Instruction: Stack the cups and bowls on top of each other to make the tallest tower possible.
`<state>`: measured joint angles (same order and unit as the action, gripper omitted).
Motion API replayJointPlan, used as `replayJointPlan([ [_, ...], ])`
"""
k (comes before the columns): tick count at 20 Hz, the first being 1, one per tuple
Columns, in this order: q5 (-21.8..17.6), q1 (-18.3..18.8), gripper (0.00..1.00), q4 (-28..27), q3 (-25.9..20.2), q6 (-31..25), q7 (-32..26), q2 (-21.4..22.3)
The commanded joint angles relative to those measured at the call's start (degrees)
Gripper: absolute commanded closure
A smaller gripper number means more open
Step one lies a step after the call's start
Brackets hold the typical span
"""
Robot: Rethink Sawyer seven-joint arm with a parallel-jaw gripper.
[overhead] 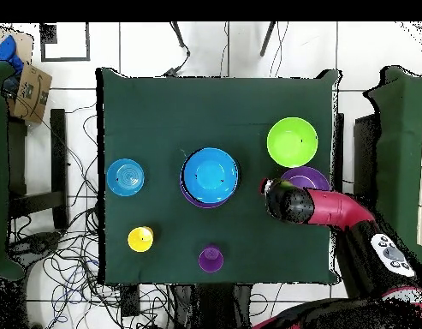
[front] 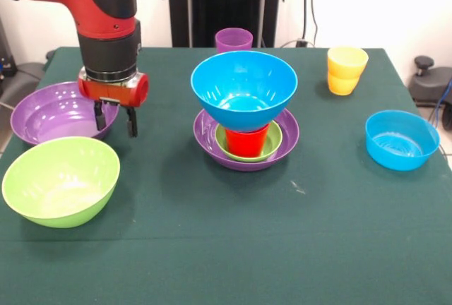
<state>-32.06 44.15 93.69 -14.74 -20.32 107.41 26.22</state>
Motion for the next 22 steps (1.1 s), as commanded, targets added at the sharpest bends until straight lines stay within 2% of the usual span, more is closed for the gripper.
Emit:
replayJointPlan([
  [1,-3.3,-3.46,0.0,-1.5,-0.91,-6.95,-5.56,1.21],
  [6,-3.62,-3.38,0.0,-3.21,-0.62,-9.94,-7.64,1.67],
  [10,-4.22,-1.52,0.0,-0.87,-0.64,-9.31,-8.28,3.0],
  [15,-5.84,1.19,0.0,-1.28,-1.18,-6.31,-8.97,-0.16],
  [22,-9.0,0.48,0.0,-2.23,0.28,-5.15,-8.29,-1.31],
])
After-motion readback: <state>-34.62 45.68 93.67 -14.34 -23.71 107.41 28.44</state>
